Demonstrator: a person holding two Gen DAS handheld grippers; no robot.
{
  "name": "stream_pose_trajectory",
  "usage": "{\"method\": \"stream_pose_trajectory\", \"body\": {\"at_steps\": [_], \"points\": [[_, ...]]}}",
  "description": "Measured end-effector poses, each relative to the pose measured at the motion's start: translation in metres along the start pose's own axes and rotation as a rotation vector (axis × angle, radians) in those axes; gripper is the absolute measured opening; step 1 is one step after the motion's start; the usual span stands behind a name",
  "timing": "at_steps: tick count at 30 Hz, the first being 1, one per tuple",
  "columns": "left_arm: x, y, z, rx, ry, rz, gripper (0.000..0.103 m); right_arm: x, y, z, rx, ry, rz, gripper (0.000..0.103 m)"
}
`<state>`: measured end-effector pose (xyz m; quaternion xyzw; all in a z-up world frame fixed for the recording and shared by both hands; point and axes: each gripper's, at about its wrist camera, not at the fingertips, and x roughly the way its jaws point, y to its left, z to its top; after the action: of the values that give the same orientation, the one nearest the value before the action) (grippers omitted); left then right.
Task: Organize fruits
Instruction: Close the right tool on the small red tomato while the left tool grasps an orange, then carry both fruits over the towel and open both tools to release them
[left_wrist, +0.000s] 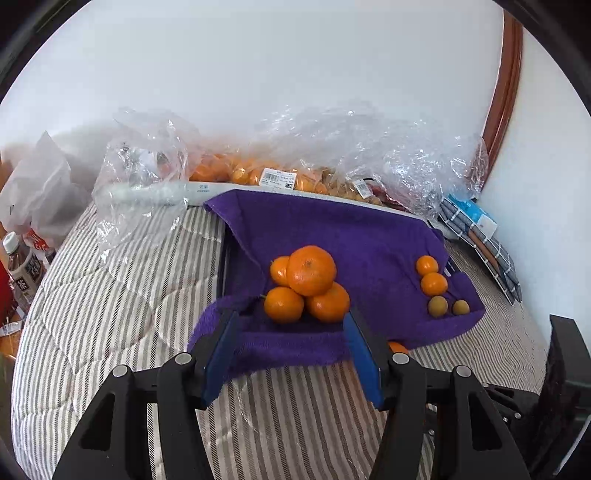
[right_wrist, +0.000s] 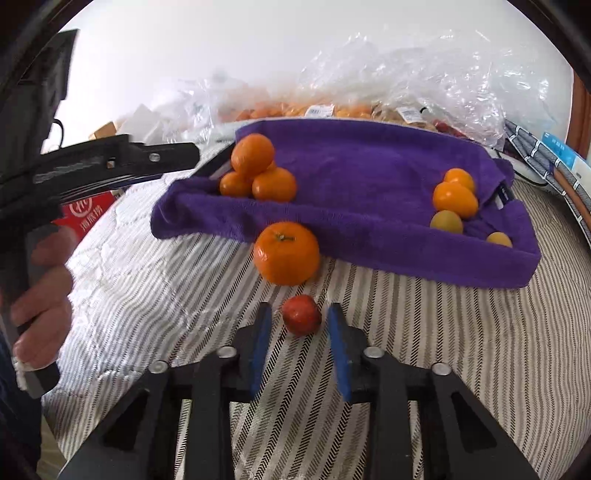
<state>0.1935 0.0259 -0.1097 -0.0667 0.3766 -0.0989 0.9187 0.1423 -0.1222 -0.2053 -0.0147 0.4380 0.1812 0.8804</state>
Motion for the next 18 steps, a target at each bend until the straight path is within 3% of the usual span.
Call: {"method": "stream_pose_trajectory", "body": {"at_steps": [9,18], "points": [[0.028,-0.035,-0.026,0.016,0.105,-0.162,0.056,-0.03,-0.035,-0.013,0.045,-0.042,-0.05,0.022],[0.054,-0.077,-0.044,0.091,0.161,-0.107,0.056,-0.065,-0.093,-0.015,0.138,-0.096,-0.133,0.022]]}}
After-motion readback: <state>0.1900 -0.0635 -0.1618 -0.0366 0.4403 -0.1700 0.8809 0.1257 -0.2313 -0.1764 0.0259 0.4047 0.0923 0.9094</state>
